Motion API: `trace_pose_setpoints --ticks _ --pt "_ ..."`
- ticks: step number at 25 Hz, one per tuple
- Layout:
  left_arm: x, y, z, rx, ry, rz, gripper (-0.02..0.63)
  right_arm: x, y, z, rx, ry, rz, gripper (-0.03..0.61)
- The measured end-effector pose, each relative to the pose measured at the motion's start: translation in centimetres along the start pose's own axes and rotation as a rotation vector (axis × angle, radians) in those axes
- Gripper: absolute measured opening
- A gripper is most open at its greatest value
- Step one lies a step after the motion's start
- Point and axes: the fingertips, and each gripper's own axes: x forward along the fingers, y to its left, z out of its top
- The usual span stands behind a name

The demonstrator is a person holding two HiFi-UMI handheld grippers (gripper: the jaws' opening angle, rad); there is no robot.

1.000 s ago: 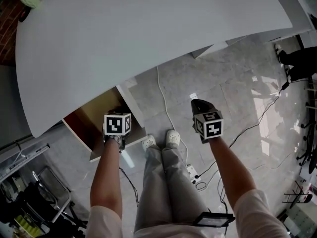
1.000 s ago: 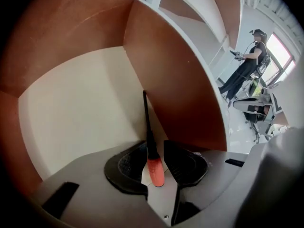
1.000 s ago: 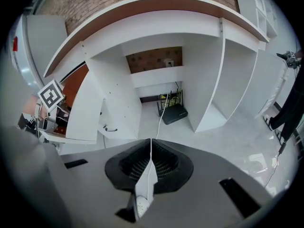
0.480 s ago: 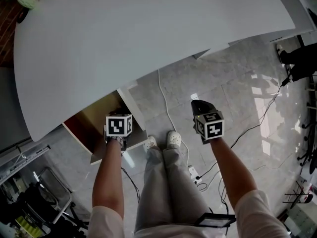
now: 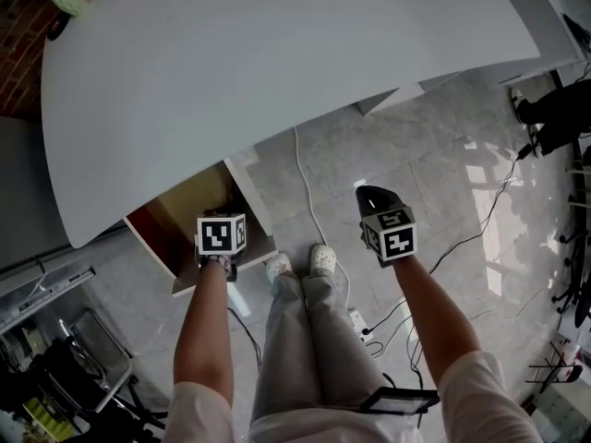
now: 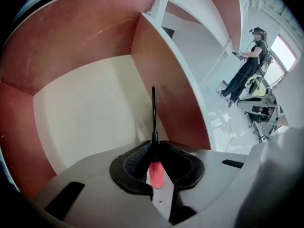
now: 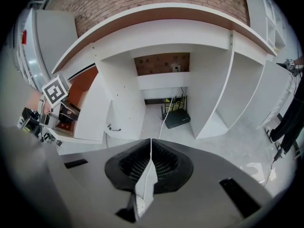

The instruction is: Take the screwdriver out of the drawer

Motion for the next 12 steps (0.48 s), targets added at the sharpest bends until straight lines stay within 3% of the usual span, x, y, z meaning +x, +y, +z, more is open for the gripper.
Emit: trace_pose_setpoints --ticks 7,12 --pt "-3.5 -0.9 0.5 -0.106 -0.056 -0.031 0.061 -3.0 0.6 2.8 -0.025 -0.032 0.006 0.021" --pt "-6.5 -2.2 1.0 -0.095 -0.075 -0.033 0.061 -5.8 0.8 4.3 -0.037 -0.042 0.001 0.021"
